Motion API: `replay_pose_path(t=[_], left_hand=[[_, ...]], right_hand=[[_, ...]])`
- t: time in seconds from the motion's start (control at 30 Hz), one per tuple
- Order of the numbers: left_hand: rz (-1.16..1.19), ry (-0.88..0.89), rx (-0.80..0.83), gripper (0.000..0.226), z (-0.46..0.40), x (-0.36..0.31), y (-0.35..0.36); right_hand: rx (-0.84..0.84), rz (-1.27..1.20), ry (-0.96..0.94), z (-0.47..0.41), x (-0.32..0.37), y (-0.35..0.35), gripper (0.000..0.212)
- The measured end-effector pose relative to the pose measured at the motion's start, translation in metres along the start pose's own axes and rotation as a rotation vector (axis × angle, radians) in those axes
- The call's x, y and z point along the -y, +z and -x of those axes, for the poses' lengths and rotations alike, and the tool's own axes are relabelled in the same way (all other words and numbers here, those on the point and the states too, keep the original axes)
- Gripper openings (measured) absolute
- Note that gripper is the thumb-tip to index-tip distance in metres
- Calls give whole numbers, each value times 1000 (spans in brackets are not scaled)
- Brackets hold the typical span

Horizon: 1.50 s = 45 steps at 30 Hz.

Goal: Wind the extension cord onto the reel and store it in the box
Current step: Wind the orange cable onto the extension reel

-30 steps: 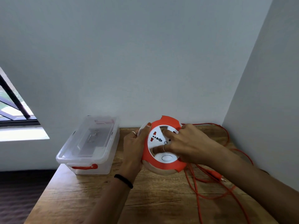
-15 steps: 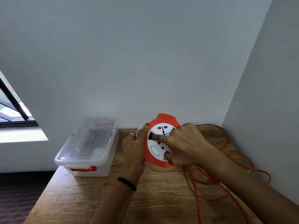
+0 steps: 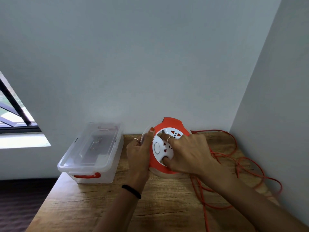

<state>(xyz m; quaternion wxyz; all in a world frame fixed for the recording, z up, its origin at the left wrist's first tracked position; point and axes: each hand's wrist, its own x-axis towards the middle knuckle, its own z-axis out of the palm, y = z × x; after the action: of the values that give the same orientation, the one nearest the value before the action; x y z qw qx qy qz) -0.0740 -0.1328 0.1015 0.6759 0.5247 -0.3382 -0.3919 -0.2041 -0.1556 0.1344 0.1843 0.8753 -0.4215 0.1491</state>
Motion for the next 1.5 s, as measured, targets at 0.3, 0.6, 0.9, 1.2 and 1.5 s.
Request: replay_pose_path(t=[0.3,0.6,0.9,1.2,1.5], left_hand=[[81,-79,3,24,-4,-1,-9],[44,-63,138,29,-11,-12,-18],[4,-129,193,49,-5,-15,-15],[-19,-156,250,53,-4,-15,-18],[-25,-128,131,34,-7,-12,-13]], right_hand=[[33,-111,-228,-2,-27,-21,45],[-22,-25,-472,-6,-44,-32,65],[108,73,-688,-6,-42,-18,82],[110,136,-717,-4,-43,-13,67],[56,253,-658,-5,-43,-10,68]])
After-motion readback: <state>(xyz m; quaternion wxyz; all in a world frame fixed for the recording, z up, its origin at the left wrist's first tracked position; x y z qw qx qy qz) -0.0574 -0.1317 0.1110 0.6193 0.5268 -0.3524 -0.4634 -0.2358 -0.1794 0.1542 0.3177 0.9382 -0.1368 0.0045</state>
